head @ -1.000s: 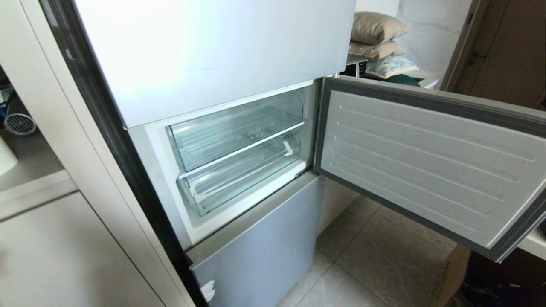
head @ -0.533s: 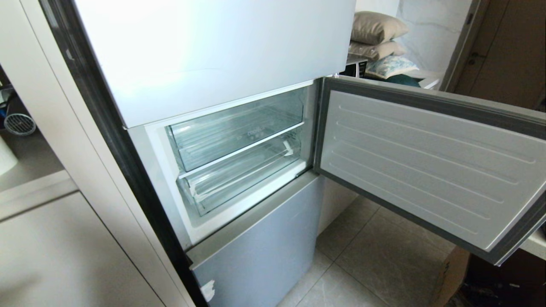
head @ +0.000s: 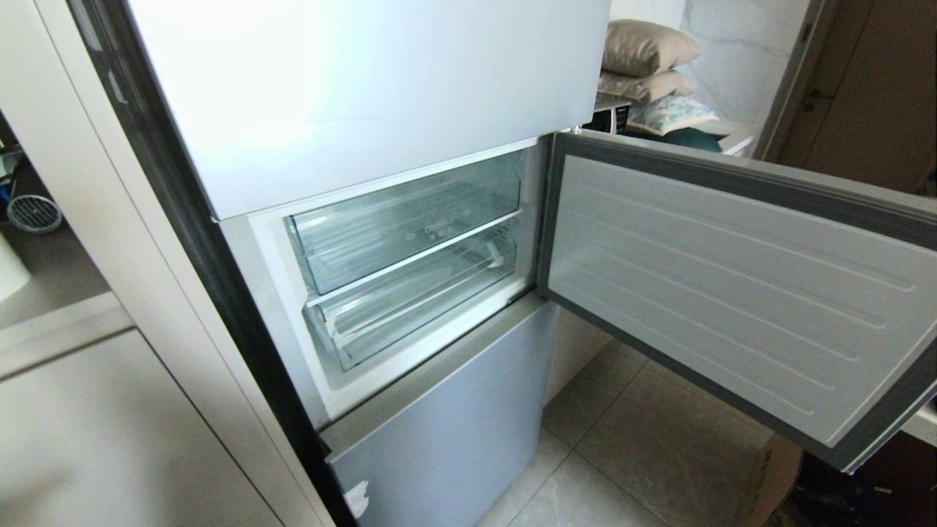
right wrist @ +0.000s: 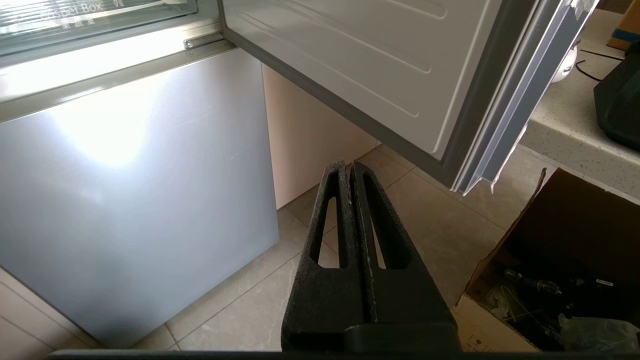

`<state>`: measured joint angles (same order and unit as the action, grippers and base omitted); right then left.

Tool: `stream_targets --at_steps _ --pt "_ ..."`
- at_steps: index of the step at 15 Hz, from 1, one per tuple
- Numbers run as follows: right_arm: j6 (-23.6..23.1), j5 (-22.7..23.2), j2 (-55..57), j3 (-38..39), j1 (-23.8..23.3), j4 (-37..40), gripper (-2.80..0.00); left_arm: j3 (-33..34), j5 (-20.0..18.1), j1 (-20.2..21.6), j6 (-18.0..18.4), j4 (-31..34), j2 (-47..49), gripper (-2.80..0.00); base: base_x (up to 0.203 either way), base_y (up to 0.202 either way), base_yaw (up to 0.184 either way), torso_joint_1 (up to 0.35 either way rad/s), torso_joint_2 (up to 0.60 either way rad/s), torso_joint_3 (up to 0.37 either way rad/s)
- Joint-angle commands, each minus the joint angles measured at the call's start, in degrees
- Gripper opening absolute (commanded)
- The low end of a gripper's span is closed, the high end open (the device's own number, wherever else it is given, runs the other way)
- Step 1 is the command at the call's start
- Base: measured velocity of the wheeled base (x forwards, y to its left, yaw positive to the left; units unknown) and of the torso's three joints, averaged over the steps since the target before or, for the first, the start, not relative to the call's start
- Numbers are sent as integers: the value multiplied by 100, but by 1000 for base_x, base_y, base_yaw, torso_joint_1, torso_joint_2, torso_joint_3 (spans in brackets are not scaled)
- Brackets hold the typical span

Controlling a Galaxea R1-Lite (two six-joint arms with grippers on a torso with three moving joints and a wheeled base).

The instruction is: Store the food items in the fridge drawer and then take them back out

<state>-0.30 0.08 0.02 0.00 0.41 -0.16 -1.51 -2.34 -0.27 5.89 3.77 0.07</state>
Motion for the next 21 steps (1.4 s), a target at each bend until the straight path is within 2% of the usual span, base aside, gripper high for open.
stream_targets --at_steps 1,6,8,12,14,21 --pt "-5 0 0 0 2 -2 -280 -7 -10 -7 7 55 -7 -280 0 0 0 0 0 0" --pt "-5 0 6 0 2 -2 -280 43 29 0 90 -75 1 -280 0 0 0 0 0 0" --pt "-5 0 -2 0 2 -2 -280 91 133 6 -149 -217 9 -280 0 0 0 0 0 0" --pt "-5 0 -1 0 1 7 -280 105 211 9 -203 -264 1 -280 0 0 0 0 0 0" --pt "-48 9 -2 0 2 7 -280 99 241 9 -610 -278 1 -280 0 0 0 0 0 0" --pt "-16 0 6 0 2 -2 -280 98 243 9 -606 -280 1 -280 0 0 0 0 0 0"
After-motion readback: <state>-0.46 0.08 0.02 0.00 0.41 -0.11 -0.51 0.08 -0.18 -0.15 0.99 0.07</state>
